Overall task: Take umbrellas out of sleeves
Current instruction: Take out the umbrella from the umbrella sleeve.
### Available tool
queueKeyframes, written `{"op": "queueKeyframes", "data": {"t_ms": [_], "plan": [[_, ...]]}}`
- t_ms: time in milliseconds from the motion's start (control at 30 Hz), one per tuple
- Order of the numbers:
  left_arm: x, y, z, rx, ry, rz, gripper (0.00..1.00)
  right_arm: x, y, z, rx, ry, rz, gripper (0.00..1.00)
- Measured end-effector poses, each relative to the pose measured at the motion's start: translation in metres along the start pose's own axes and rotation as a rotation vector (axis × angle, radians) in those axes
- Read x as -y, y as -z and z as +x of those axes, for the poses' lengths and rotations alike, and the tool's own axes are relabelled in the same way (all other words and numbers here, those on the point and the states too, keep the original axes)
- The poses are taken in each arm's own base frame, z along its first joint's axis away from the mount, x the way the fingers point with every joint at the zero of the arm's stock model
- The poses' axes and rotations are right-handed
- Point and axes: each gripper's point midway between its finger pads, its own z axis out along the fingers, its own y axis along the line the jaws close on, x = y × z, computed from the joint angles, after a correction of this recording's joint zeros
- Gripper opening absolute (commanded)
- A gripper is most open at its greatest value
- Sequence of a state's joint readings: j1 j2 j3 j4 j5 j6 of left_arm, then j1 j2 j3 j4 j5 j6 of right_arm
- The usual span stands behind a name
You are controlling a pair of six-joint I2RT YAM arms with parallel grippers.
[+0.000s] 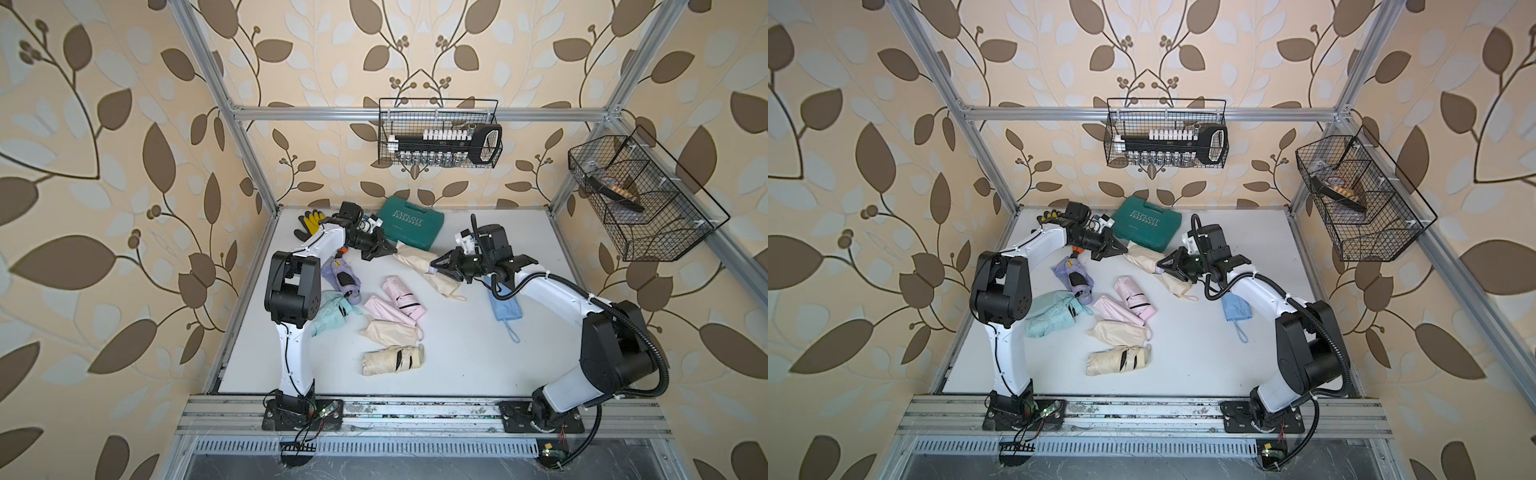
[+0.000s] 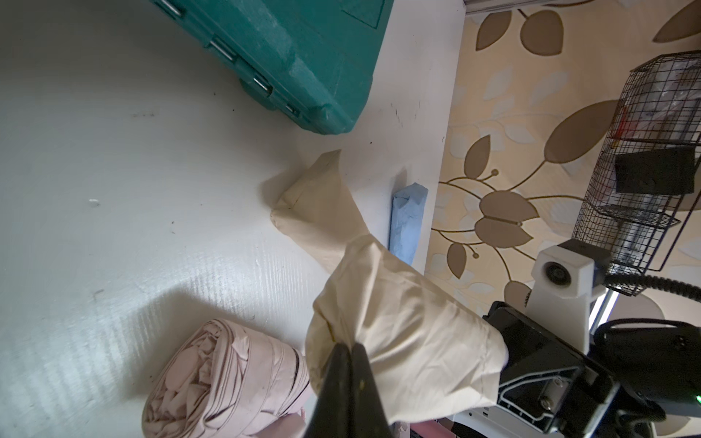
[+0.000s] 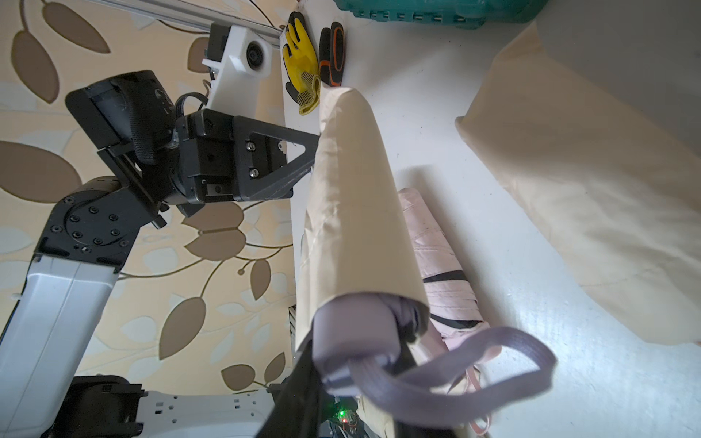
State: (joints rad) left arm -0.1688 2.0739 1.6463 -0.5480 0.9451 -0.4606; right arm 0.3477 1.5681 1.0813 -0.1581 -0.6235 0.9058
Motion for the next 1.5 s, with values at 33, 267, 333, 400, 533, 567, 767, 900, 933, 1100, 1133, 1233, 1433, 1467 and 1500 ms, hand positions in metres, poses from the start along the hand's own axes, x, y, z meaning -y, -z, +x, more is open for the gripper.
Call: {"op": "queueKeyframes", "data": {"t_ms": [33, 267, 333, 400, 533, 567, 767, 900, 933, 1100, 1133, 1233, 1433, 1467, 1500], "plan": [[0.001, 0.000, 0.000, 0.000, 0.005, 0.003, 0.00, -0.001, 0.001, 0.000, 0.000, 0.002, 0.000, 0.16], [0.002, -0.001, 0.002, -0.009, 0.031, 0.028, 0.01, -0.002, 0.005, 0.003, -0.005, 0.003, 0.007, 0.15], [0.002, -0.002, 0.003, -0.013, 0.039, 0.034, 0.02, -0.002, 0.006, 0.004, -0.009, 0.001, 0.010, 0.15], [0.002, -0.001, 0.002, -0.013, 0.041, 0.041, 0.02, -0.004, 0.007, 0.004, -0.010, -0.002, 0.013, 0.14], [0.003, 0.000, 0.000, -0.008, 0.051, 0.054, 0.01, -0.004, 0.008, 0.004, -0.015, -0.004, 0.018, 0.14], [0.003, 0.000, 0.000, -0.007, 0.051, 0.056, 0.01, -0.004, 0.008, 0.004, -0.016, -0.001, 0.019, 0.14], [0.005, 0.002, -0.003, -0.002, 0.059, 0.072, 0.02, -0.006, 0.010, 0.005, -0.016, 0.014, 0.019, 0.14], [0.004, 0.003, -0.003, -0.001, 0.062, 0.073, 0.02, -0.008, 0.012, 0.005, -0.012, 0.022, 0.014, 0.14], [0.003, 0.004, -0.004, 0.003, 0.064, 0.073, 0.02, -0.009, 0.013, 0.005, -0.012, 0.023, 0.013, 0.13], [-0.005, 0.010, -0.008, 0.018, 0.080, 0.070, 0.02, -0.010, 0.014, 0.008, -0.017, 0.022, 0.016, 0.14], [-0.006, 0.012, -0.009, 0.023, 0.082, 0.070, 0.01, -0.010, 0.015, 0.009, -0.018, 0.022, 0.016, 0.13], [-0.007, 0.014, -0.011, 0.030, 0.083, 0.071, 0.01, -0.013, 0.018, 0.009, -0.015, 0.026, 0.012, 0.13], [-0.007, 0.015, -0.012, 0.032, 0.081, 0.072, 0.01, -0.015, 0.021, 0.010, -0.014, 0.030, 0.011, 0.13], [-0.007, 0.015, -0.012, 0.032, 0.081, 0.072, 0.01, -0.014, 0.021, 0.011, -0.015, 0.029, 0.013, 0.13], [-0.007, 0.014, -0.012, 0.032, 0.080, 0.072, 0.00, -0.014, 0.021, 0.011, -0.016, 0.028, 0.014, 0.13]]}}
